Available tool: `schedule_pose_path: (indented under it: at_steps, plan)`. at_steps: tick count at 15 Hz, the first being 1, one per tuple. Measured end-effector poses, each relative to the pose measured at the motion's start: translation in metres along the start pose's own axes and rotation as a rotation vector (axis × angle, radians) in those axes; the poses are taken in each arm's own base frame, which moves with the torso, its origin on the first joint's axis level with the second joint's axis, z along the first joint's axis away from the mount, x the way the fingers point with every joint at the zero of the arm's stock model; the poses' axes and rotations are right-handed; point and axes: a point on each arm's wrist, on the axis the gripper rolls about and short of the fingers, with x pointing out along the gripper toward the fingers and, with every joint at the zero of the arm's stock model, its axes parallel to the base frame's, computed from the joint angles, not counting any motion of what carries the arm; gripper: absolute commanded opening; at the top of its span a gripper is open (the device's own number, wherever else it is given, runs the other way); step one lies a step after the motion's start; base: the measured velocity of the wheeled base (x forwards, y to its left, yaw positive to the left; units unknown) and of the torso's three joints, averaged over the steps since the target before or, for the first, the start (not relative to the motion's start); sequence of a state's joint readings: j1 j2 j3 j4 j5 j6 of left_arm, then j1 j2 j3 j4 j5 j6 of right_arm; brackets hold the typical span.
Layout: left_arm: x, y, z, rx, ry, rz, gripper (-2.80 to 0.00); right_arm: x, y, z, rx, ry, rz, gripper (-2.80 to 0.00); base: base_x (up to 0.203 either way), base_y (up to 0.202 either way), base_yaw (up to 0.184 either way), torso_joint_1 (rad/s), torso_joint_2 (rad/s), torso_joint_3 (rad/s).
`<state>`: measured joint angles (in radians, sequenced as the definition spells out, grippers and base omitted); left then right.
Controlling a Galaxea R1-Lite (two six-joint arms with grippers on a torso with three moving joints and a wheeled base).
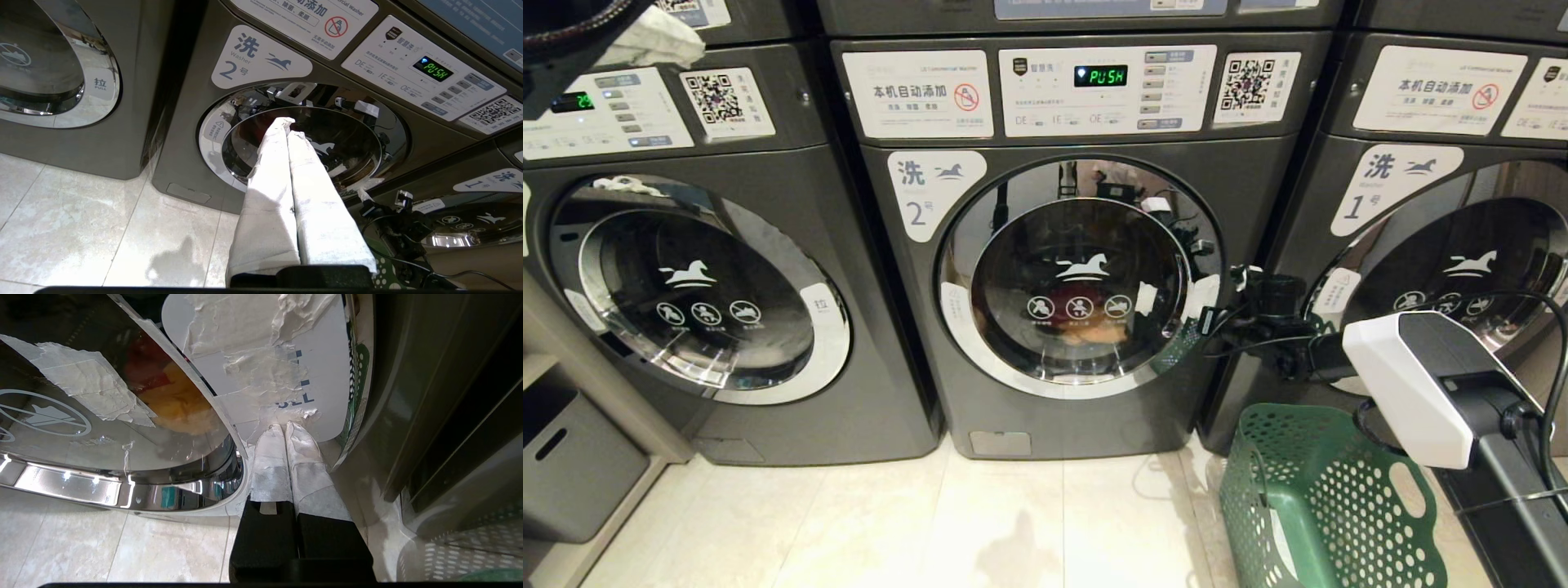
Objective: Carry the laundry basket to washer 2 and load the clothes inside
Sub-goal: Press the washing machine door tightly with the right hand
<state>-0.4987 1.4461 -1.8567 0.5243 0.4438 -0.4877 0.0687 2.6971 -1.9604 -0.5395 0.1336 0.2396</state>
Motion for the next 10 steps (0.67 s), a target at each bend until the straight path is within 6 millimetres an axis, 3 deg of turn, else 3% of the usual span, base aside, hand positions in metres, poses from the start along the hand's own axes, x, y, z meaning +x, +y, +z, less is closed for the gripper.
schedule_pose_path:
  at_steps: [10]
  plan:
    - [-0.01,0.005,0.001,0.0,-0.01,0.014,-2.8,0.003,0.012,0.003,-0.066,-0.102,0.074,-2.8,0.0,0.0,0.0,0.0,0.0,0.0]
